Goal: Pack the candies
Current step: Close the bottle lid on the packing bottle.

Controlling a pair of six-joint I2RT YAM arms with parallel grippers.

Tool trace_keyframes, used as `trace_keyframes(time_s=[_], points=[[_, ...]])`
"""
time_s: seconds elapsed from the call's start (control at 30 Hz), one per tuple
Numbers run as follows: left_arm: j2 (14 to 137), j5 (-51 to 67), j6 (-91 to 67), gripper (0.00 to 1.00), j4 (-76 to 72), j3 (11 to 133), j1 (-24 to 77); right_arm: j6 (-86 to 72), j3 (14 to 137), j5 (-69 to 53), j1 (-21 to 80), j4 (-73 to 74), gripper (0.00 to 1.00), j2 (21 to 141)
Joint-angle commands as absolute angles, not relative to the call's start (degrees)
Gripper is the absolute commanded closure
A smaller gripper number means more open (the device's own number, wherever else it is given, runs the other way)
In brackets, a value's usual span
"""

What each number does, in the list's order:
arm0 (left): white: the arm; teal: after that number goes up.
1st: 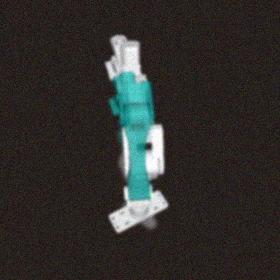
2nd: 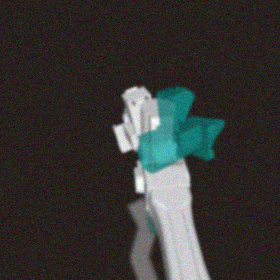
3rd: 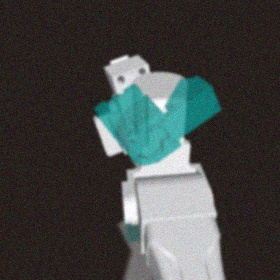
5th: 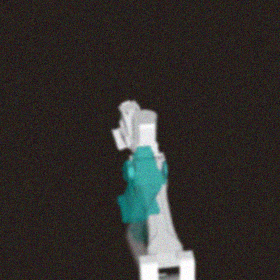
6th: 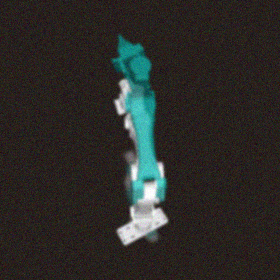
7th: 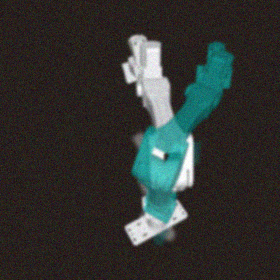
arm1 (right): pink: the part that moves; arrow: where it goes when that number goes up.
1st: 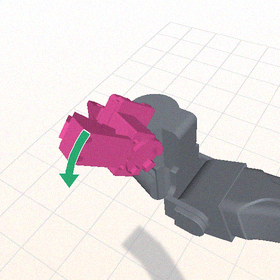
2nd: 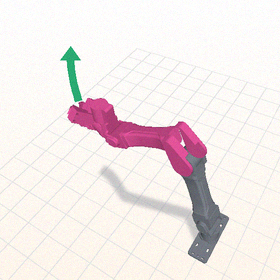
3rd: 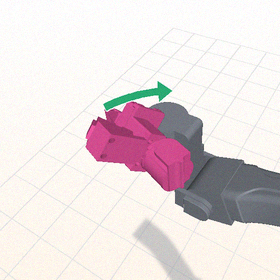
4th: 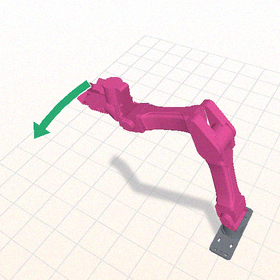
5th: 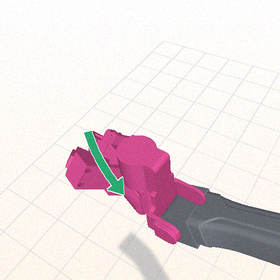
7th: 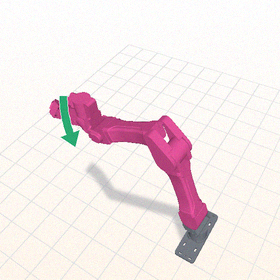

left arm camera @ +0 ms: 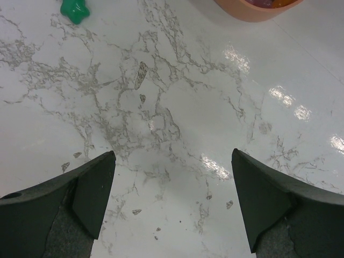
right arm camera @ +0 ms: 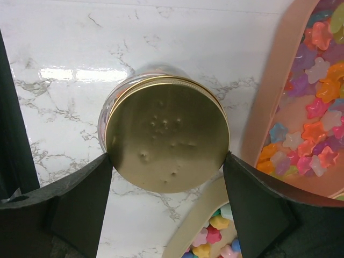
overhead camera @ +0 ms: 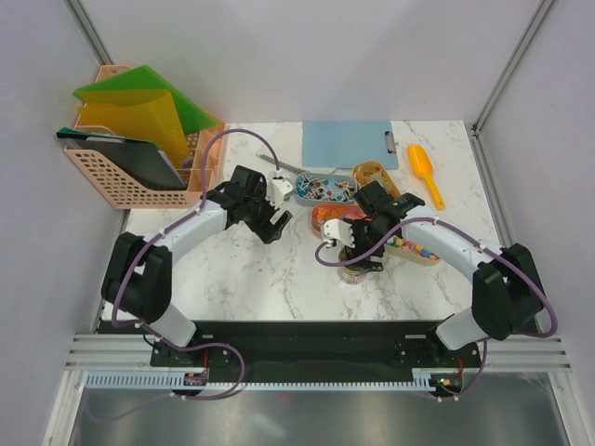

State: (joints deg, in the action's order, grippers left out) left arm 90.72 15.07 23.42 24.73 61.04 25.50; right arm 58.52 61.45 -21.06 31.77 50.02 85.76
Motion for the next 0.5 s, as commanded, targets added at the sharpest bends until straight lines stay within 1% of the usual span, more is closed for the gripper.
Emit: trace_keyframes(time_s=[0.0, 0.17, 0.37, 0.47], points=[[91.6, 14.5, 22.7, 0.05, 22.9, 62.9, 25.7, 57.5, 61.2, -19.2, 31.8, 48.1, 0.15, 84.9], [91.9, 14.8, 22.6, 0.05, 23.0, 63.1, 25.7, 59.8, 60.5, -17.5, 31.8, 49.0, 0.14, 84.0], [92.1, 14.9, 22.5, 0.05, 22.9, 63.1, 25.7, 61.1, 62.2, -21.4, 31.8, 54.4, 0.15, 83.9], [92.1, 14.9, 22.4, 0.05, 22.8, 63.0, 25.8, 61.0, 61.8, -22.0, 31.8, 54.8, 0.14, 83.5]])
